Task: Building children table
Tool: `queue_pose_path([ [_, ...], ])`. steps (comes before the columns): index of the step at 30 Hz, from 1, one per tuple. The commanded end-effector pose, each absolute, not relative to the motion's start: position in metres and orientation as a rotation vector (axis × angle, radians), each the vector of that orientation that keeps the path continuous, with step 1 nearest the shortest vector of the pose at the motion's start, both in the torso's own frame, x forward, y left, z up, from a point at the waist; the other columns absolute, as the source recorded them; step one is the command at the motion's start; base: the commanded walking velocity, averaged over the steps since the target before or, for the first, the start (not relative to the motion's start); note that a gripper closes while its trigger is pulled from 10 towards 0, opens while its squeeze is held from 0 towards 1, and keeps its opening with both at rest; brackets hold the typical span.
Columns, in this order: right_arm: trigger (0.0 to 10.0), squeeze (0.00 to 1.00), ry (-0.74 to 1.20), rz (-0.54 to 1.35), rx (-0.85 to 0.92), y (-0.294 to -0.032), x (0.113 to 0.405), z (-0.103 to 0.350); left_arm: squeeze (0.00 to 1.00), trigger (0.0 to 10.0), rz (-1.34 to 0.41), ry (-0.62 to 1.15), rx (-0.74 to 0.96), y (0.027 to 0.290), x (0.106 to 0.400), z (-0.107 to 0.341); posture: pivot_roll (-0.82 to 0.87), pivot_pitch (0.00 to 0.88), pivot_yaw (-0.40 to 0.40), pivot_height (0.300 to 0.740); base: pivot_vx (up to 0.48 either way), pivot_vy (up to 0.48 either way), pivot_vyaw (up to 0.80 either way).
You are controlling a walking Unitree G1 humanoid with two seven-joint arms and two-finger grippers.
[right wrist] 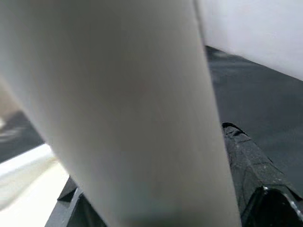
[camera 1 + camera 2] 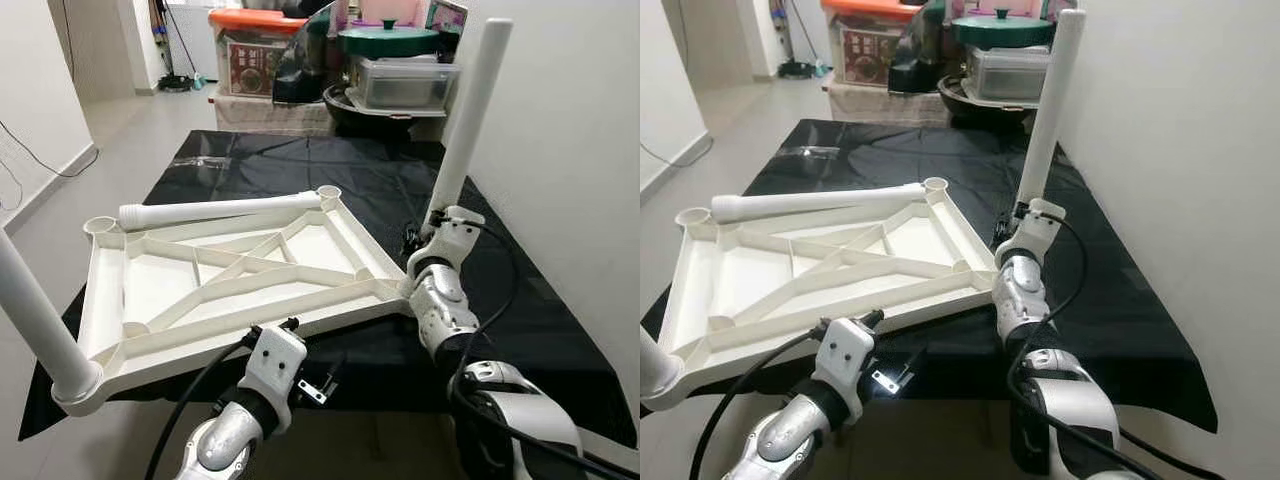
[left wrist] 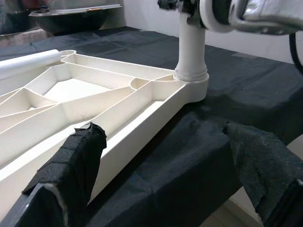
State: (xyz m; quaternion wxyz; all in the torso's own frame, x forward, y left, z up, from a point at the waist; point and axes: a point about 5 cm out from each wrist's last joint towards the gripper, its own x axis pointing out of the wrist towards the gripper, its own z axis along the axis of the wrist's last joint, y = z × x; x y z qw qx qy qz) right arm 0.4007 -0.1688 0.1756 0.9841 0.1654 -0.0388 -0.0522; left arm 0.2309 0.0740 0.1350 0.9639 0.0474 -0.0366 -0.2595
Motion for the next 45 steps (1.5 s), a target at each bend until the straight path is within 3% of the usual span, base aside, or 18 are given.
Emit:
queue_pose_path([
  [1,10.0,0.00,-0.112,0.006,0.354,-0.157,0.405,0.187,0.00,10.0,-0.528,-0.065,0.097,0.074,0.231,0.133,0.08,0.000,-0.074,0.740,0.000,0.000,0.00],
  [4,10.0,0.00,-0.111,0.097,0.352,-0.160,0.405,0.189,0.00,10.0,-0.529,-0.065,0.096,0.074,0.231,0.133,0.08,0.000,-0.070,0.740,0.000,0.000,0.00],
  [7,10.0,0.00,-0.095,0.425,0.283,-0.165,0.400,0.193,0.00,10.0,-0.530,-0.068,0.098,0.073,0.231,0.133,0.08,0.000,-0.074,0.740,0.000,0.000,0.00],
  [9,10.0,0.00,-0.095,0.425,0.283,-0.165,0.400,0.193,0.00,10.0,-0.530,-0.068,0.098,0.073,0.231,0.133,0.08,0.000,-0.074,0.740,0.000,0.000,0.00],
  [11,10.0,0.00,-0.073,0.668,0.230,-0.162,0.392,0.193,0.00,10.0,-0.532,-0.070,0.099,0.073,0.232,0.134,0.08,0.000,-0.072,0.740,0.000,0.000,0.00],
  [13,10.0,0.00,-0.073,0.668,0.230,-0.162,0.392,0.193,0.00,10.0,-0.532,-0.070,0.099,0.073,0.232,0.134,0.08,0.000,-0.072,0.740,0.000,0.000,0.00],
  [17,10.0,0.00,-0.032,1.011,0.151,-0.150,0.376,0.188,0.00,10.0,-0.534,-0.071,0.101,0.072,0.232,0.134,0.08,0.000,-0.074,0.740,0.000,0.000,0.00],
  [23,10.0,0.00,-0.003,1.244,0.143,-0.132,0.368,0.188,0.00,10.0,-0.535,-0.073,0.103,0.072,0.231,0.134,0.09,0.000,-0.078,0.740,0.000,0.000,0.00],
  [24,0.0,0.00,0.008,1.258,0.132,-0.126,0.367,0.186,0.00,10.0,-0.535,-0.073,0.103,0.072,0.231,0.134,0.09,0.000,-0.078,0.740,0.000,0.000,0.00],
  [27,0.0,0.00,0.013,1.256,0.128,-0.123,0.368,0.185,0.00,10.0,-0.535,-0.074,0.103,0.072,0.231,0.134,0.09,0.000,-0.078,0.740,0.000,0.000,0.00],
  [28,0.0,0.00,0.014,1.142,0.098,-0.119,0.373,0.181,0.00,10.0,-0.535,-0.074,0.102,0.072,0.231,0.134,0.09,0.000,-0.078,0.740,0.000,0.000,0.00],
  [33,0.0,0.00,0.010,1.032,0.104,-0.121,0.377,0.176,0.00,10.0,-0.535,-0.073,0.101,0.072,0.230,0.134,0.09,0.000,-0.077,0.740,0.000,0.000,0.00],
  [38,0.0,0.00,0.020,0.659,0.152,-0.138,0.392,0.173,0.00,10.0,-0.535,-0.072,0.099,0.072,0.230,0.134,0.08,0.000,-0.077,0.740,0.000,0.000,0.00],
  [40,0.0,0.00,0.020,0.659,0.152,-0.138,0.392,0.173,0.00,10.0,-0.535,-0.072,0.099,0.072,0.230,0.134,0.08,0.000,-0.077,0.740,0.000,0.000,0.00],
  [42,0.0,0.00,0.034,0.316,0.190,-0.159,0.401,0.173,0.00,10.0,-0.536,-0.072,0.098,0.072,0.230,0.134,0.08,0.000,-0.075,0.740,0.000,0.000,0.00],
  [43,0.0,0.00,0.034,0.316,0.190,-0.159,0.401,0.173,0.00,10.0,-0.536,-0.072,0.098,0.072,0.230,0.134,0.08,0.000,-0.075,0.740,0.000,0.000,0.00],
  [44,0.0,0.00,0.044,0.120,0.201,-0.172,0.403,0.171,0.00,10.0,-0.536,-0.071,0.098,0.072,0.230,0.134,0.08,0.000,-0.075,0.740,0.000,0.000,0.00],
  [45,0.0,0.00,0.044,0.120,0.201,-0.172,0.403,0.171,0.00,10.0,-0.536,-0.071,0.098,0.072,0.230,0.134,0.08,0.000,-0.075,0.740,0.000,0.000,0.00],
])
